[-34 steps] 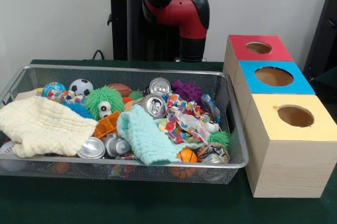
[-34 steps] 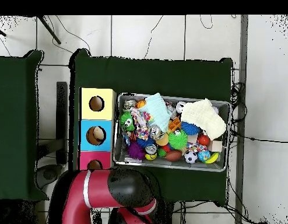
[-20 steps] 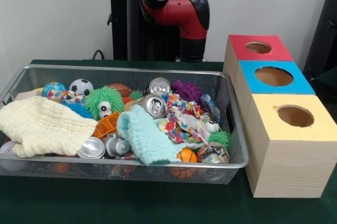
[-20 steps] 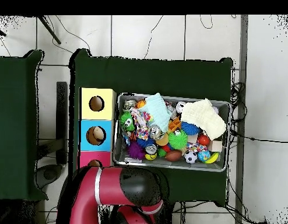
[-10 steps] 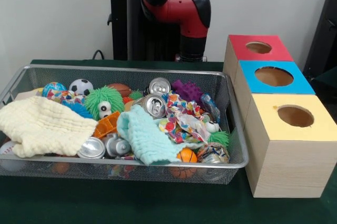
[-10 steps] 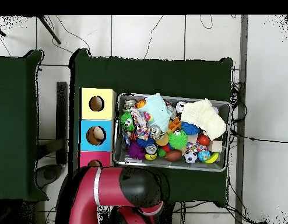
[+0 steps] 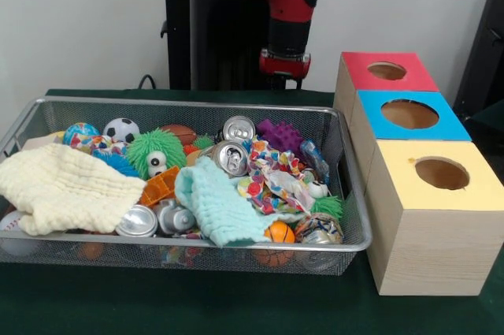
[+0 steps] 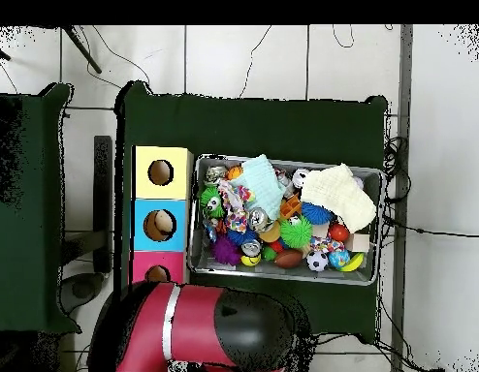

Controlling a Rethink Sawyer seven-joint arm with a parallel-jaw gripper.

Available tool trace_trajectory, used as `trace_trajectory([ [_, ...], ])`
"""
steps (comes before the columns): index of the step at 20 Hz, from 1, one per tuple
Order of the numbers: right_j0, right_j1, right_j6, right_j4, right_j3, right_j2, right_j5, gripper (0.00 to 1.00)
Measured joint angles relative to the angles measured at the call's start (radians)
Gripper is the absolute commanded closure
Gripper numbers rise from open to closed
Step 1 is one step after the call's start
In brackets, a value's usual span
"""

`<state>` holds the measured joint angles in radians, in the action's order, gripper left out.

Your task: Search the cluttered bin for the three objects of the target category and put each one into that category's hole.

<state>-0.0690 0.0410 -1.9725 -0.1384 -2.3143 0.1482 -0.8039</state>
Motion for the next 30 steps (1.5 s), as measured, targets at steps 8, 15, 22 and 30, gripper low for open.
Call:
trace_trajectory([
  [8,-0.007,0.172,0.000,0.000,-0.175,0.016,0.080,0.00],
  [15,0.007,0.254,0.000,0.003,-0.231,0.016,0.084,0.00],
  [22,0.032,0.289,0.000,0.030,-0.262,0.012,0.093,0.00],
  [30,0.055,0.272,0.000,0.065,-0.260,-0.010,0.123,0.00],
])
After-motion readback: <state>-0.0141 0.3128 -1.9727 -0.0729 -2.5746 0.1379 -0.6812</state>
